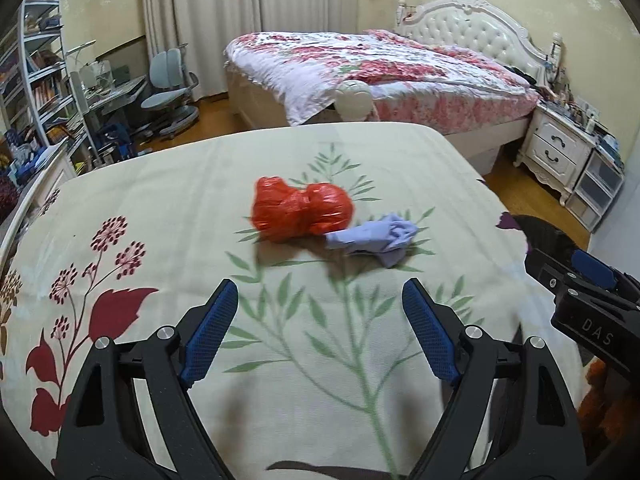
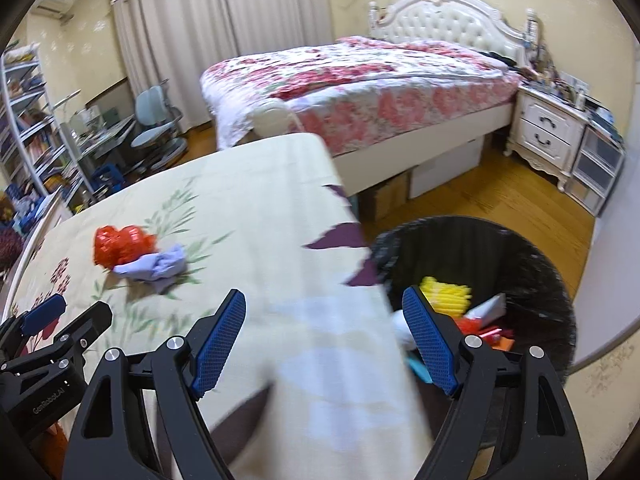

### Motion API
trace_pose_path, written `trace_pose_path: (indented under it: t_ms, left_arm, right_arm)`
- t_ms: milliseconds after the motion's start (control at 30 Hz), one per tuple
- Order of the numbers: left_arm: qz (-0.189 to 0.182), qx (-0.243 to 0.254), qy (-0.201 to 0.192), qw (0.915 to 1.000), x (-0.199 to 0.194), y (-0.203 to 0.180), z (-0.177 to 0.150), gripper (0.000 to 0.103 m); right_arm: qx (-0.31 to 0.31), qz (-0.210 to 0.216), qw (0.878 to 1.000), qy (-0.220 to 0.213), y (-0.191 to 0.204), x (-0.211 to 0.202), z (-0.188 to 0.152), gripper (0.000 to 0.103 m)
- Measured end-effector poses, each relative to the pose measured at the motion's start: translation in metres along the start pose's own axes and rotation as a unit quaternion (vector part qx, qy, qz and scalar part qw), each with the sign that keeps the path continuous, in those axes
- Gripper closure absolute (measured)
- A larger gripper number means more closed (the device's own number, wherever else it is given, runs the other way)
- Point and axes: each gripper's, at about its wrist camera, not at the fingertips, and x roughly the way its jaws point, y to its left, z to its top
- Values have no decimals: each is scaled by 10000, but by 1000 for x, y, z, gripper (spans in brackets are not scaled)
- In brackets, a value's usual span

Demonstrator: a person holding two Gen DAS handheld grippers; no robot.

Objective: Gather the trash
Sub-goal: 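Move both tools back toward the red bag and lavender cloth, then grasp the lavender cloth with the right tool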

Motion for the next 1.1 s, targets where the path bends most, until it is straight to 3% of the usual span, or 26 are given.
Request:
trace_pose_path:
  t_ms: [200,500,900,1100]
  left_arm:
    - [331,-302,78,9990,0,49,-7,21]
    - [529,-703,195,9959,2,102,-17,21]
    - [417,-970,346,9938,16,122,-16,21]
    - [381,-1039,362,9932,17,126,-16,21]
  right_arm:
    - [-423,201,9986,250,44,17,-5,25]
    - [-688,-51,9963,508,65,49,13,25]
    - [-439,-324,9974,473,60,69,40,25]
    - [-303,-18,9986,442,76,58,38,25]
